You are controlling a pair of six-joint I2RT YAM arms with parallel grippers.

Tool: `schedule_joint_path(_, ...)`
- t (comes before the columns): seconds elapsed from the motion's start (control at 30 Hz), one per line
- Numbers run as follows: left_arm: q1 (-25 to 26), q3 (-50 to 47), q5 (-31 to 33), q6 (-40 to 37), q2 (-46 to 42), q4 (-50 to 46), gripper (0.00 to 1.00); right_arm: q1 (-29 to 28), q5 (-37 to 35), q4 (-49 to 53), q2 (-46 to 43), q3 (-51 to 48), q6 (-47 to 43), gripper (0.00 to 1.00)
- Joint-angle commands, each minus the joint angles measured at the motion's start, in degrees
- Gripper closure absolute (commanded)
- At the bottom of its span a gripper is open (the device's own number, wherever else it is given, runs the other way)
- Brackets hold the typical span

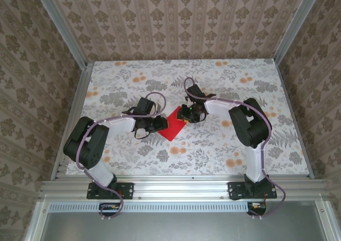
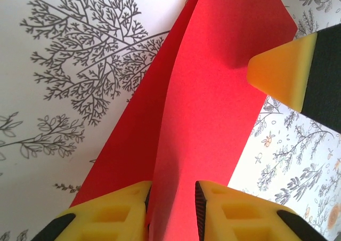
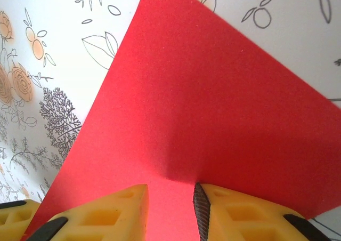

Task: Fold a paper plane with a square sheet of paper (pick it up from the middle)
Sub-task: Fold the triangle a second time at the center of the table.

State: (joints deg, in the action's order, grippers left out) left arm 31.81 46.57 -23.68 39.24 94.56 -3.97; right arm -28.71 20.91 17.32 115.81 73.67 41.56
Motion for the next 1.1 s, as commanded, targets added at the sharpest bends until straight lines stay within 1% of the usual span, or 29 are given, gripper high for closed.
schedule_joint_path(0.0,0.1,-0.9,1.9,1.8,-2.6,0.3,0.74,0.1,-2.5,1.8,2.7,-0.5,1.2,0.68)
schedule_joint_path(0.13,0.7,0.1,3.7,0.9,-2.3,-2.4,0.83,0.0,-2.5,2.1,2.6,-0.5,1.4,0.68)
schedule_joint_path(0.23,1.6,2.7,6.7,-0.7,-1.5,-6.3,0.92,0.1,-2.5,2.0,2.1,-0.6,1.4,0.68)
schedule_joint_path(0.37,3.1,7.1,10.9,-4.3,-0.4,-12.1,0.99,0.0,-0.9,1.1,0.7,-1.4,1.5,0.68)
schedule_joint_path(0.53,4.0,12.5,15.8,-10.7,0.4,-20.7,1.00,0.1,-0.9,0.9,-2.6,-1.3,0.9,0.68)
schedule_joint_path(0.67,5.0,16.8,19.0,-14.3,1.5,-26.5,1.00,0.2,-3.2,3.5,-1.8,0.9,-1.0,0.68)
schedule_joint_path(0.77,5.9,19.2,21.3,-15.0,2.8,-28.8,1.00,0.4,-4.2,3.3,-0.1,1.2,-1.2,0.68)
schedule_joint_path(0.93,7.4,21.5,25.2,-14.7,5.4,-29.6,1.00,0.7,-4.2,2.1,1.6,1.2,-0.9,0.68)
schedule_joint_path(1.07,9.4,24.0,30.7,-14.2,8.0,-31.0,1.00,0.7,-2.7,1.2,1.9,0.6,-0.3,0.68)
